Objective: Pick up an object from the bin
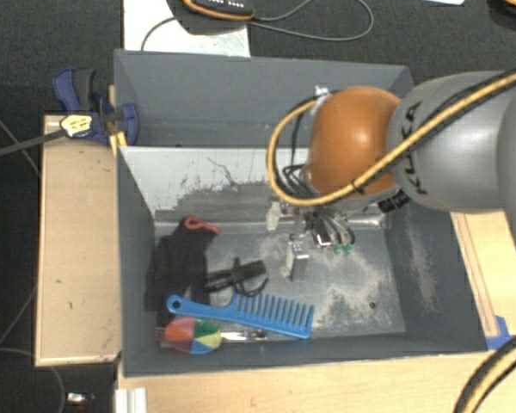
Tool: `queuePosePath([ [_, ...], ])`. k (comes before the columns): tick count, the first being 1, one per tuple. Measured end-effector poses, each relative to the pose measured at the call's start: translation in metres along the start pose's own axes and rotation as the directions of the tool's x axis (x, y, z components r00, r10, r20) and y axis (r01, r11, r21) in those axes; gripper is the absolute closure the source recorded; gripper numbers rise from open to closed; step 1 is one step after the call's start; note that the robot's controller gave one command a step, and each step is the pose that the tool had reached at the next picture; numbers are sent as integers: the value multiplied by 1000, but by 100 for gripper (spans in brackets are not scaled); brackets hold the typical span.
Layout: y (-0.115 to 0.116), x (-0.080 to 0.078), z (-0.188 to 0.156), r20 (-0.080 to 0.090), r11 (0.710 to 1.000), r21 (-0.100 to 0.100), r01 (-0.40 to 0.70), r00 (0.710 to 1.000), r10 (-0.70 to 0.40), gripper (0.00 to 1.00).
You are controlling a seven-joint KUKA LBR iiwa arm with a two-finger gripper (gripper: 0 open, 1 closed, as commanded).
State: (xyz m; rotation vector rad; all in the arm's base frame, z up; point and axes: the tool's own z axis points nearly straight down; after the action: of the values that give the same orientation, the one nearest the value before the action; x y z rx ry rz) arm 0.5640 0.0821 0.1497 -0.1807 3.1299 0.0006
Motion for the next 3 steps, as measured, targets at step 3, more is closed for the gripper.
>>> queuePosePath([
  [3,38,21,65,-2,997,-1,71,997,-71,0],
])
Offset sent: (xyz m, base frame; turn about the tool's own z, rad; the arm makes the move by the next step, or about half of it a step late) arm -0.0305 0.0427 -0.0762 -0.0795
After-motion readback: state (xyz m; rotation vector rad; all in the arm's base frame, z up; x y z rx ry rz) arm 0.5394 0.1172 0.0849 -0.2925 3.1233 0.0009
